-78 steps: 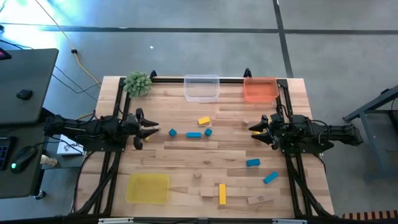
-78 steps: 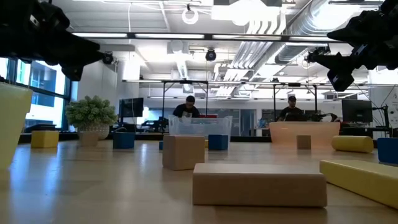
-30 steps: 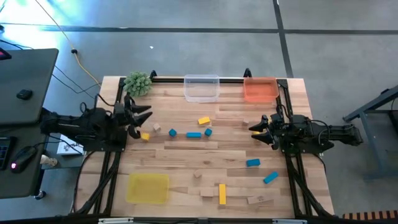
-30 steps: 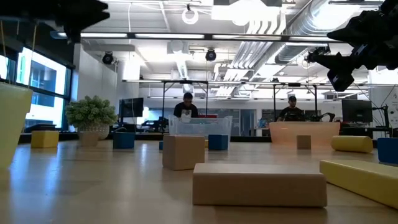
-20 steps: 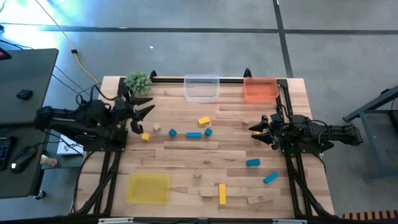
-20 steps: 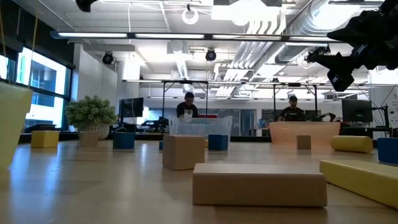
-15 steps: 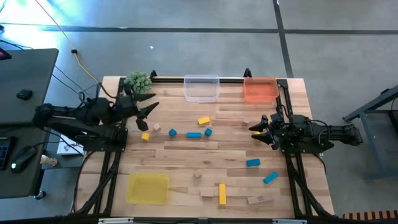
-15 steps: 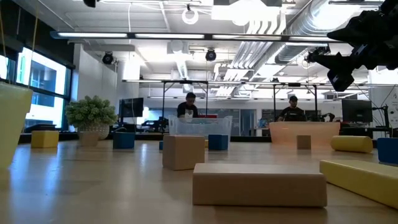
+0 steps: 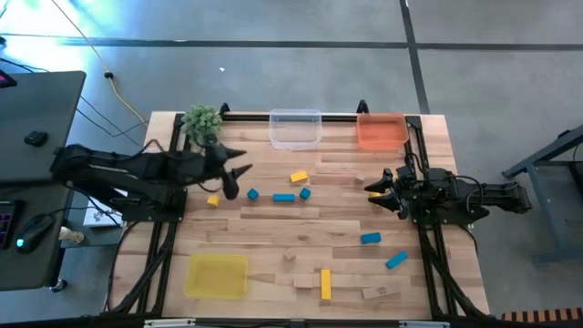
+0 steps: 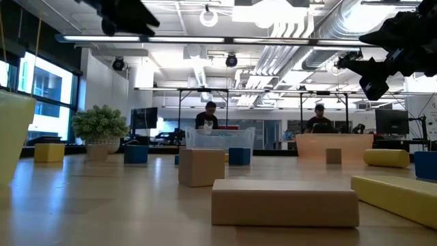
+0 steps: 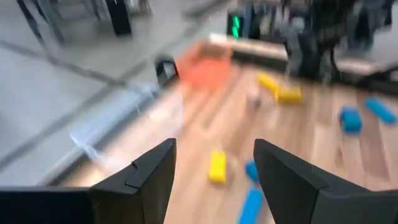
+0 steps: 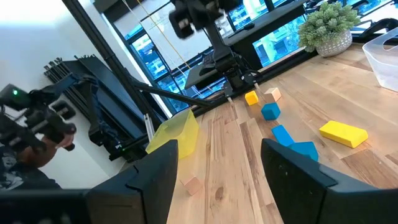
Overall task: Sort & place blocks by color
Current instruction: Put the blue block into the transparent bin
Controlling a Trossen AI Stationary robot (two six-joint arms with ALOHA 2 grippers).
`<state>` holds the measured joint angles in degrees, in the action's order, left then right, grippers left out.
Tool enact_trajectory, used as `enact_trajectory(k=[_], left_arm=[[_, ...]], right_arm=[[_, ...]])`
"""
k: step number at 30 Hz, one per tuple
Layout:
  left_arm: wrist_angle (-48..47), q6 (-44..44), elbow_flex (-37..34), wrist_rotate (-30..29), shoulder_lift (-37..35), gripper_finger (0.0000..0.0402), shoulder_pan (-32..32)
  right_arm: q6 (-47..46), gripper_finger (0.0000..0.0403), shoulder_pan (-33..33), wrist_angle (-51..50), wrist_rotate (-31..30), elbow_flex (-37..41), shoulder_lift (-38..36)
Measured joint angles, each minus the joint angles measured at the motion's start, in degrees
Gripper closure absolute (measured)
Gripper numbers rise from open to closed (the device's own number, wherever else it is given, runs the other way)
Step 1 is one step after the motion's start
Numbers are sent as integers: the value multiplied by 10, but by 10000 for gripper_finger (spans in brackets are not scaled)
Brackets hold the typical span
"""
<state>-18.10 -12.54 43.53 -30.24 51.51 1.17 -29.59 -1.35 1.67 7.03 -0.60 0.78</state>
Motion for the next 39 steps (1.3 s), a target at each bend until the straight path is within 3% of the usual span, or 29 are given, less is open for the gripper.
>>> enact_trajectory(k=[8, 16, 39], left_arm=[[-45, -82, 0, 69, 82, 197, 0], [-47, -135, 0, 99, 159, 197, 7], [-49, -229, 0, 225, 296, 197, 113]], right_arm=[[0, 183, 0, 0, 0, 0, 0], [0, 183, 0, 0, 0, 0, 0], [0, 183, 0, 0, 0, 0, 0]])
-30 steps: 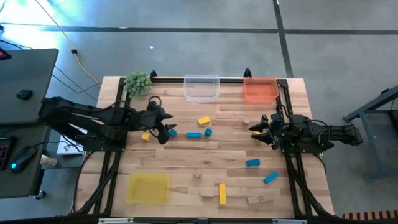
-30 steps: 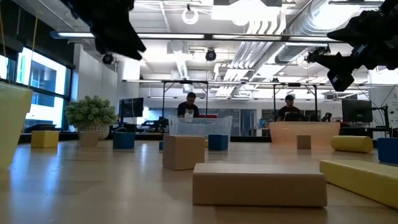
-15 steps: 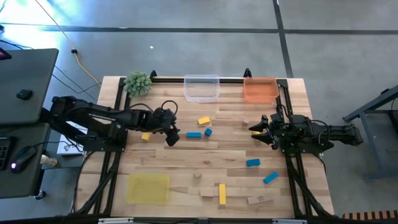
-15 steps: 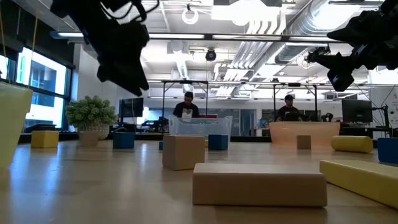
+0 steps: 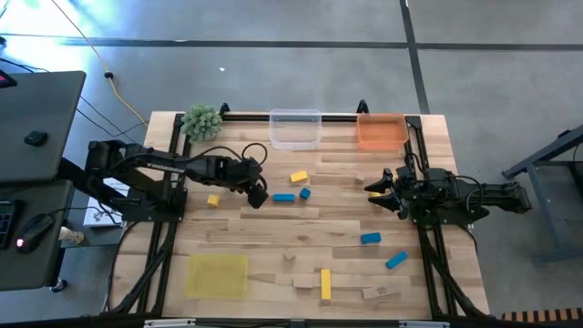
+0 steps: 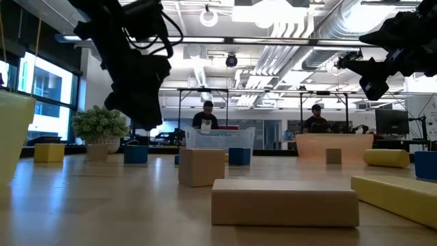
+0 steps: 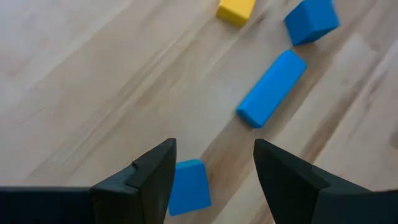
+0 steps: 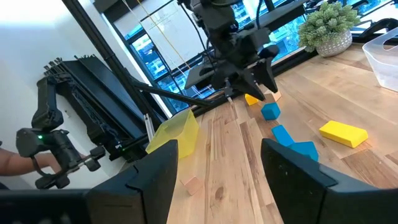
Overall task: Sort & place blocks by color
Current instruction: Put the blue block into the transparent bin
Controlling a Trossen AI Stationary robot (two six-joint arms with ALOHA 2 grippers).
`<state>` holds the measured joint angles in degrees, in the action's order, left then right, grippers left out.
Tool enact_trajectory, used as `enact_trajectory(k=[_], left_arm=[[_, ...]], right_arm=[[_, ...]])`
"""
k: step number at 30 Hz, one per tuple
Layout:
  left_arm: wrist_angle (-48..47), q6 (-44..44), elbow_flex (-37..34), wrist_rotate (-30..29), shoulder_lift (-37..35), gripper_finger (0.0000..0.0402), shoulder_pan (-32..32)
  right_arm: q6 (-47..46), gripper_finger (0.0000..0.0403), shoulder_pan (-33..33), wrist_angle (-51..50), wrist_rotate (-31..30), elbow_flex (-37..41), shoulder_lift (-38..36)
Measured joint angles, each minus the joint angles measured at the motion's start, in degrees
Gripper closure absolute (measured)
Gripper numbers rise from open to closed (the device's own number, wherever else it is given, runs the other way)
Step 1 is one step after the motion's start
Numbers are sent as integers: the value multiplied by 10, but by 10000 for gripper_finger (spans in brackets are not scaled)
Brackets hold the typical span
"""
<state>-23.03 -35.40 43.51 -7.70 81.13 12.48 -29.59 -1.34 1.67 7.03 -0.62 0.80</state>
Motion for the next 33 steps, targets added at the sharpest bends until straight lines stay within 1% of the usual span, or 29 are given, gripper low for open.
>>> enact_trajectory(k=[4, 11, 28, 33], left_arm=[[-5, 0, 0, 11, 17, 197, 9], [-48, 0, 0, 25, 43, 197, 14], [-54, 0, 0, 32, 48, 198, 14], [-42, 2, 0, 36, 70, 198, 14]], right_arm=[[0, 183, 0, 0, 0, 0, 0], [0, 182, 0, 0, 0, 0, 0], [0, 183, 0, 0, 0, 0, 0], [0, 183, 0, 0, 0, 0, 0]])
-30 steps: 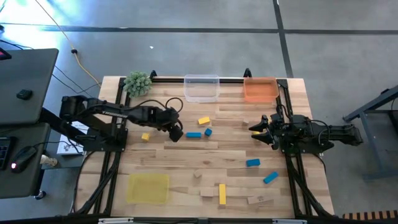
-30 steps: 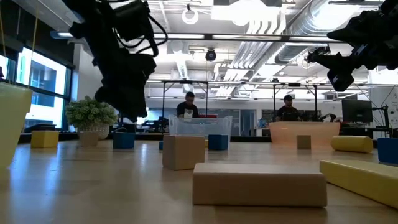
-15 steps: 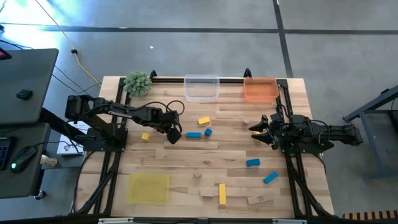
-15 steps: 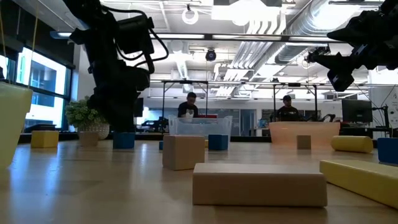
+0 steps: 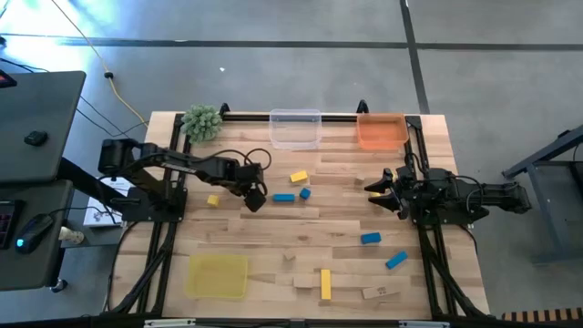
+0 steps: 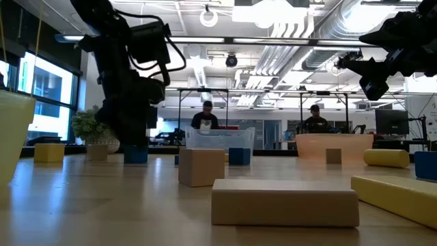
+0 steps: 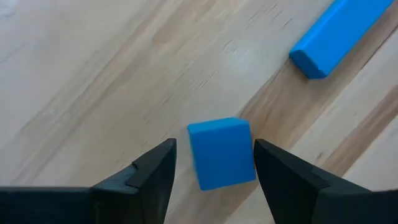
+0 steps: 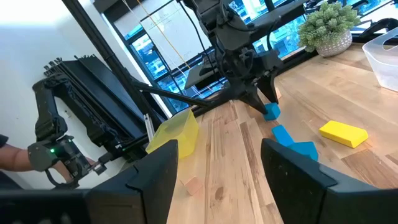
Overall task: Sort & place blocks by color
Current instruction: Put the blue block into the transparent bin
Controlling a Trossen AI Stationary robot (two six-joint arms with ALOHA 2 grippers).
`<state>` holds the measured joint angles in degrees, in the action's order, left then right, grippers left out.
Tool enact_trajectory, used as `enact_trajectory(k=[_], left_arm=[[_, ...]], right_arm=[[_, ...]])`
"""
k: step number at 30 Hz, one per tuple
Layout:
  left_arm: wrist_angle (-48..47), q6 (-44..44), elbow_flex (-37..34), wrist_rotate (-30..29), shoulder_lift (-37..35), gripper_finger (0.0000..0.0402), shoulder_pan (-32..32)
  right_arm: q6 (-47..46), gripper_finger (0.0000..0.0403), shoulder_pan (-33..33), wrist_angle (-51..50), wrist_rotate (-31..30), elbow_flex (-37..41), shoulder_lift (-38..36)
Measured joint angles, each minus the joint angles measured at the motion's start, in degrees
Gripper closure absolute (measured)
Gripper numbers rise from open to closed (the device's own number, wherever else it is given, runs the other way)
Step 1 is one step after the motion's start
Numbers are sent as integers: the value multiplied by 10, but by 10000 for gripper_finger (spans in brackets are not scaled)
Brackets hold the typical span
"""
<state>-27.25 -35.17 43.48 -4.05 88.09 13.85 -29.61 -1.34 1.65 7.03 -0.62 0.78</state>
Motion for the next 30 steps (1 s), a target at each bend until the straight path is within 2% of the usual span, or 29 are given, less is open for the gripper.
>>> enact_trajectory(k=[9, 18, 30], left_arm=[[5, 0, 0, 2, 32, 206, 0], [7, 45, 1, 1, 32, 292, 0], [30, 101, 0, 65, 8, 293, 0]], right_arm=[[0, 183, 0, 0, 0, 0, 0], [0, 183, 0, 0, 0, 0, 0], [0, 183, 0, 0, 0, 0, 0]])
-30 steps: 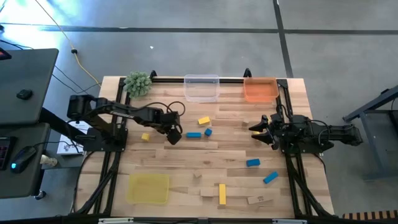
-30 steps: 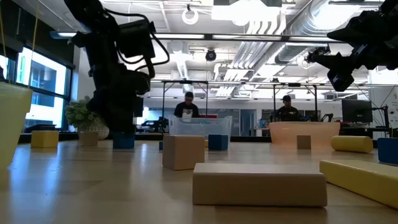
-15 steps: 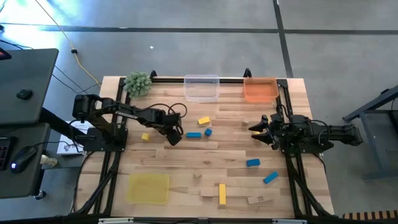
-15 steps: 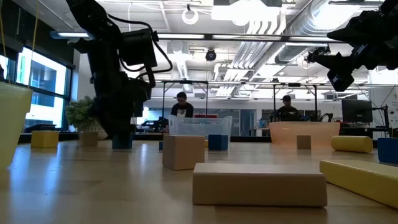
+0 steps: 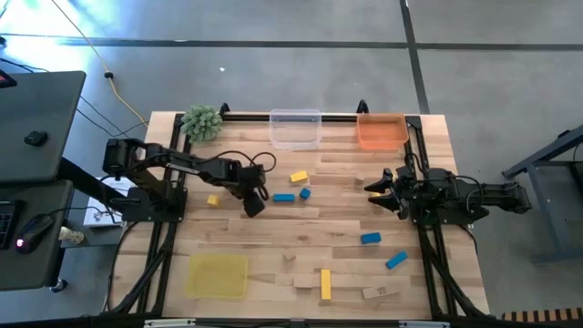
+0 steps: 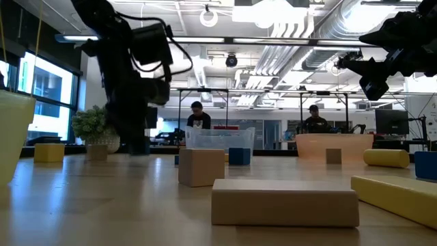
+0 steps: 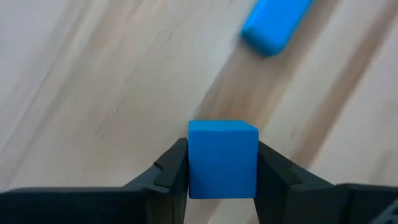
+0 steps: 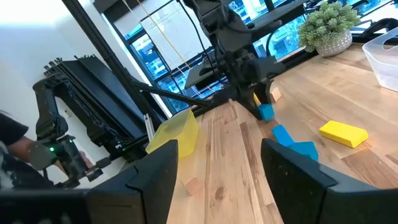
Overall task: Sort & place blocks by color
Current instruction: Put the blue block into the transparent bin
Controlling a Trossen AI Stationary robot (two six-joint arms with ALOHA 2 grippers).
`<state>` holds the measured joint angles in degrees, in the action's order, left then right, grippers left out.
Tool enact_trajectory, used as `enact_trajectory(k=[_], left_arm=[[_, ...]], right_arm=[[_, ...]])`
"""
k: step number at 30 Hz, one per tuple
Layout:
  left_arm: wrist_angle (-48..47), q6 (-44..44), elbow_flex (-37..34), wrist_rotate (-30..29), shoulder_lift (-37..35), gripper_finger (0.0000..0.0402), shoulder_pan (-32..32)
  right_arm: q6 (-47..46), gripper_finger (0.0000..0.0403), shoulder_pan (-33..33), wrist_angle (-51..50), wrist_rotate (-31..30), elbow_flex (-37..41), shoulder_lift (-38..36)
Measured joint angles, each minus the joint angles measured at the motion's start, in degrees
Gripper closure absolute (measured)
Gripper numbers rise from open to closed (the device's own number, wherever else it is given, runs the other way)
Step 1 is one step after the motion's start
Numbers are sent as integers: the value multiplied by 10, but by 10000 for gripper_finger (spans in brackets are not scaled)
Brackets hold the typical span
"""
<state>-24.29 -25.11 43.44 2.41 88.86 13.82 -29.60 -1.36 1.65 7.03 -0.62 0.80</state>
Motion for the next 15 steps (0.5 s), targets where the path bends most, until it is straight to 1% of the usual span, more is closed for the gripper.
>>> enact_trajectory(k=[6, 12, 15], left_arm=[[31, 28, 10, 2, -46, 293, 8], [58, 75, 57, -1, -79, 293, 35], [89, 90, 85, -24, -82, 293, 51]], right_arm=[[0, 183, 0, 0, 0, 0, 0], [0, 183, 0, 0, 0, 0, 0], [0, 183, 0, 0, 0, 0, 0]])
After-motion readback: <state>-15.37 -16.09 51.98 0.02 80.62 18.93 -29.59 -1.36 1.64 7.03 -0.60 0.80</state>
